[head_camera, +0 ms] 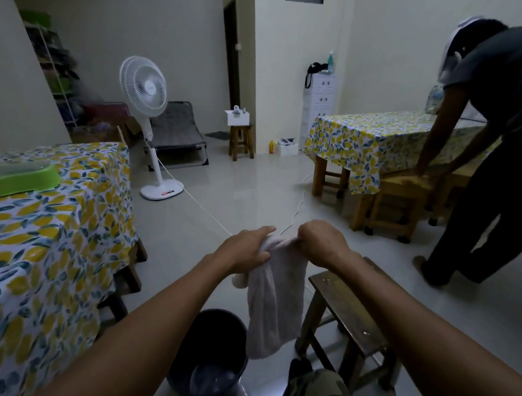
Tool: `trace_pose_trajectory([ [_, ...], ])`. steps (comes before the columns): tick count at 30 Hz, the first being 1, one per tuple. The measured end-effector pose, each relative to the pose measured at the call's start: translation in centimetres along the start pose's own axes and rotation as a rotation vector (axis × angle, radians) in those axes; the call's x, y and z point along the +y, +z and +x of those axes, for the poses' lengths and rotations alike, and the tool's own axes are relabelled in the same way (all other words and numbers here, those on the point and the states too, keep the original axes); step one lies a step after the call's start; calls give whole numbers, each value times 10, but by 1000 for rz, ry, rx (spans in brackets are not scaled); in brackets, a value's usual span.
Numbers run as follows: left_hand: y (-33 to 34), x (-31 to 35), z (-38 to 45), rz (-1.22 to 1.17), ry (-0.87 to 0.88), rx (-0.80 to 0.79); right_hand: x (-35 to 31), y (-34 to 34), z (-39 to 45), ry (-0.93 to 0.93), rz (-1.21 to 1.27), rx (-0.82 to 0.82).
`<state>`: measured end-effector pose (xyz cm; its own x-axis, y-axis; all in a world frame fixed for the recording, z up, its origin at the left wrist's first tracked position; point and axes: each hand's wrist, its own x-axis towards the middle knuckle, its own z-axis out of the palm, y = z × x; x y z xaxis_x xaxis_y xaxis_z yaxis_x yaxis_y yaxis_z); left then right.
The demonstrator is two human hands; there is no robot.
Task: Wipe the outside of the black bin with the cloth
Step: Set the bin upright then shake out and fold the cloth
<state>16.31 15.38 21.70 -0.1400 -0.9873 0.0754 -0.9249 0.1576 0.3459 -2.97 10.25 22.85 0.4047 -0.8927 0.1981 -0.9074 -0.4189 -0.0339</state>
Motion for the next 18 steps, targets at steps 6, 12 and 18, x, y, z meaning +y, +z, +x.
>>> trace_pose_trajectory([
  [6,-5,1,4,227,-59,-40,9,-13,-2,-20,83,75],
  [12,-13,5,7,82,9,-53,18,-16,-3,65,403,-2],
  [18,-10,1,2,-5,7,-13,36,-43,-14,25,812,-386],
])
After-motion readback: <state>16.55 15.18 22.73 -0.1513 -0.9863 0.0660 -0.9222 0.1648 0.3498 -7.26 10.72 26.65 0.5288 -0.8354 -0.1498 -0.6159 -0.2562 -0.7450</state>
